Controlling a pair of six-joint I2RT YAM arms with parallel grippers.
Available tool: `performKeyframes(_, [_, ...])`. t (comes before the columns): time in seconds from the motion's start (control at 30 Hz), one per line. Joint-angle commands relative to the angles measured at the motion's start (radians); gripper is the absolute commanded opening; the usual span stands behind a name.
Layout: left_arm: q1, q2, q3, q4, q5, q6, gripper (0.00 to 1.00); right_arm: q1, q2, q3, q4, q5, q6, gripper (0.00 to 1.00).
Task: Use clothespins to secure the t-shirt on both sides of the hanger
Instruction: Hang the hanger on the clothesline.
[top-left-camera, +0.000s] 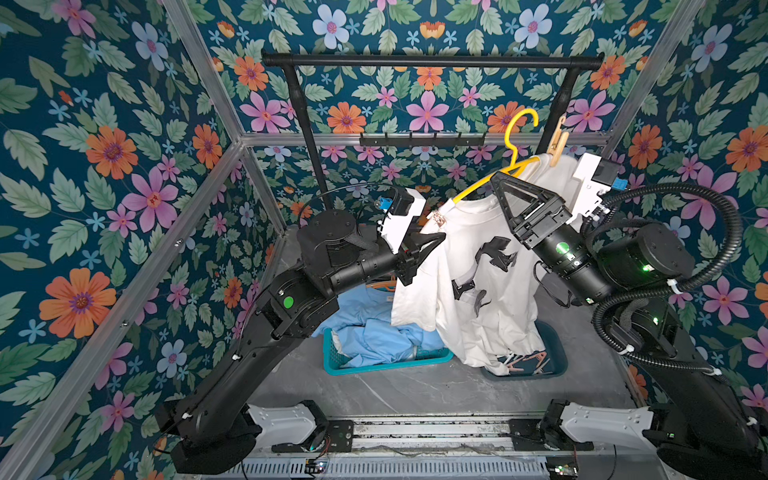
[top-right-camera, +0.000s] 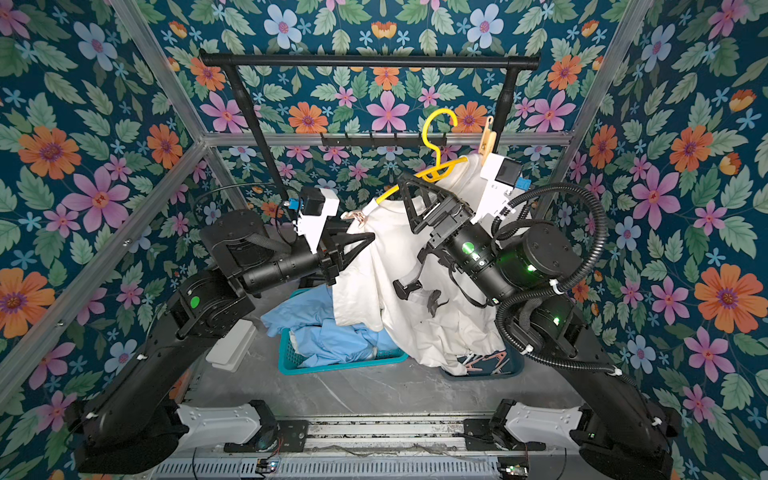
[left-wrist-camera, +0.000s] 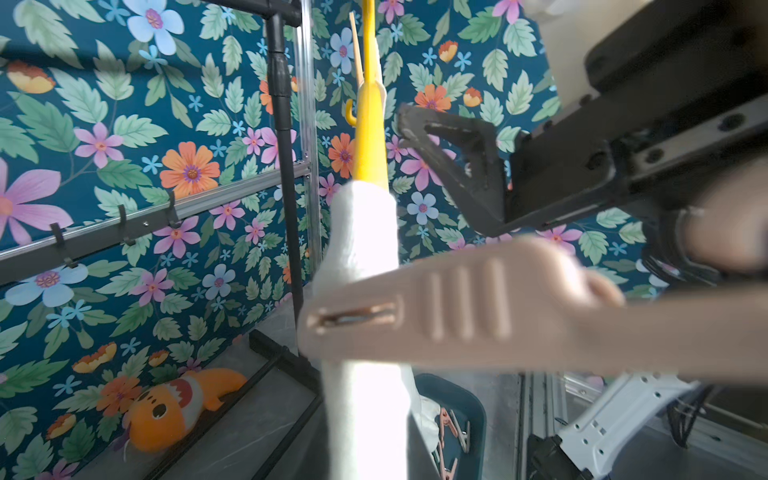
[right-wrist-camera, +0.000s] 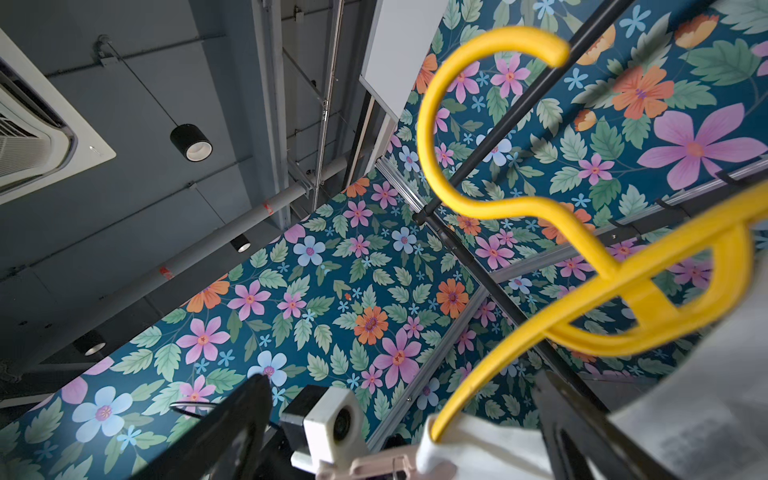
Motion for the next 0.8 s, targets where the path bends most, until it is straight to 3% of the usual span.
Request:
performKeyframes(0.0, [-0.004, -0.002, 0.015, 0.13, -0.107, -0.04, 0.0, 0.001, -0.028, -0.001, -0.002, 0.004, -0.057, 1.0])
performKeyframes(0.2, [-0.008, -0.004, 0.04, 0.239, -0.146, -0.074, 0.0, 0.0, -0.121, -0.058, -0.013, 0.015, -0.24, 0.98])
performKeyframes(0.4, [-0.009, 0.009, 0.062, 0.354, -0.197, -0.103, 0.0, 0.001, -0.238, -0.206, -0.05, 0.151, -0.372, 0.93])
performKeyframes(0.53, [-0.01, 0.057, 0.135, 0.351, -0.241, -0.087, 0.0, 0.001, -0.295, -0.329, -0.032, 0.253, -0.427, 0.83])
performKeyframes(0.77, [-0.01, 0.13, 0.233, 0.373, -0.327, -0.087, 0.0, 0.0, -0.301, -0.459, -0.008, 0.423, -0.542, 0.73])
